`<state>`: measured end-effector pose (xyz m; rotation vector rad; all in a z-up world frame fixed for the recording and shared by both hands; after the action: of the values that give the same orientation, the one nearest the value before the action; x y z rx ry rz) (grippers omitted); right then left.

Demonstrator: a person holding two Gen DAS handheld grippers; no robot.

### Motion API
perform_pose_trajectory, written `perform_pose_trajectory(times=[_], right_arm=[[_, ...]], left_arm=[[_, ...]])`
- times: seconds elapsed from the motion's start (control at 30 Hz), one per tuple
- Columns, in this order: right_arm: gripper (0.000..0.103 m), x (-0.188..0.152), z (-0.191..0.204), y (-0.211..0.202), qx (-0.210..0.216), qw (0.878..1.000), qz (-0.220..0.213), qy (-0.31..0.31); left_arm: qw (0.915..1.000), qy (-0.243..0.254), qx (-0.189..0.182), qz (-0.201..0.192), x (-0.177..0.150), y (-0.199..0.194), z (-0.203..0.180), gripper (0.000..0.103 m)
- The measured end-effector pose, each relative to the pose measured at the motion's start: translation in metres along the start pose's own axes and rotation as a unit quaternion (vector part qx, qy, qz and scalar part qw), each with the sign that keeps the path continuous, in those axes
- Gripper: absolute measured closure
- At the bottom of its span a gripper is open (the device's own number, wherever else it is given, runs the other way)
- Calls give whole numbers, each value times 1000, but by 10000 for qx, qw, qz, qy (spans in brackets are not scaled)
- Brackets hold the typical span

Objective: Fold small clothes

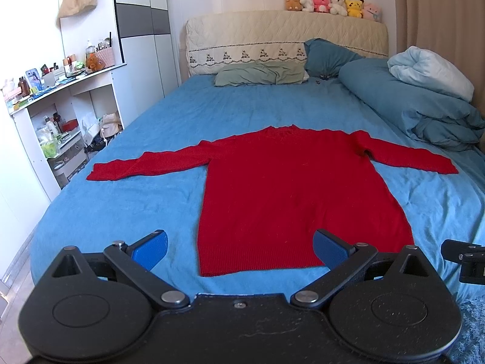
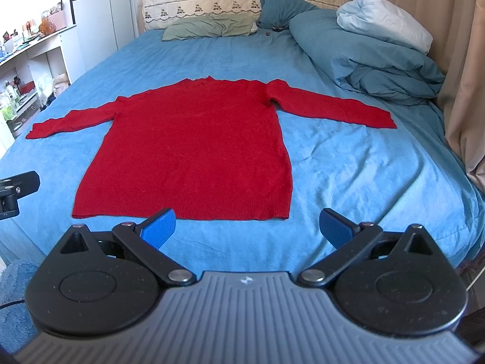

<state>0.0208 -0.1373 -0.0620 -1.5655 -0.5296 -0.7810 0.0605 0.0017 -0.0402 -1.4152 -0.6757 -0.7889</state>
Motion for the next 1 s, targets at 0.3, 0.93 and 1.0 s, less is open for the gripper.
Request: perform_pose_trajectory(times=[0.3,0.93,1.0], right_arm=[[0,0,0,0,8,10000,1,12],[0,1,1,0,22,10000,-2,15],[0,1,3,0,18,10000,0,9]], left_arm=[[10000,-23,-9,-9,0,-2,-1,0],[10000,-45,-12,-26,0,-3,2,0],[10000,-49,-12,-25,0,-3,2,0]])
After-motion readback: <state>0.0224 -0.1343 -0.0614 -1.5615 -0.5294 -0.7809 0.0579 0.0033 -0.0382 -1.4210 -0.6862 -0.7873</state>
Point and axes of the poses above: each gripper's, at about its wrist camera, not at the fingertips, and y roughly the way its jaws point, z to its left, x to its top, the point moved 8 cm from there along y, roughly the way its jaws point, and after that the axes turned 2 degrees about -y, right-handed, at the moved point
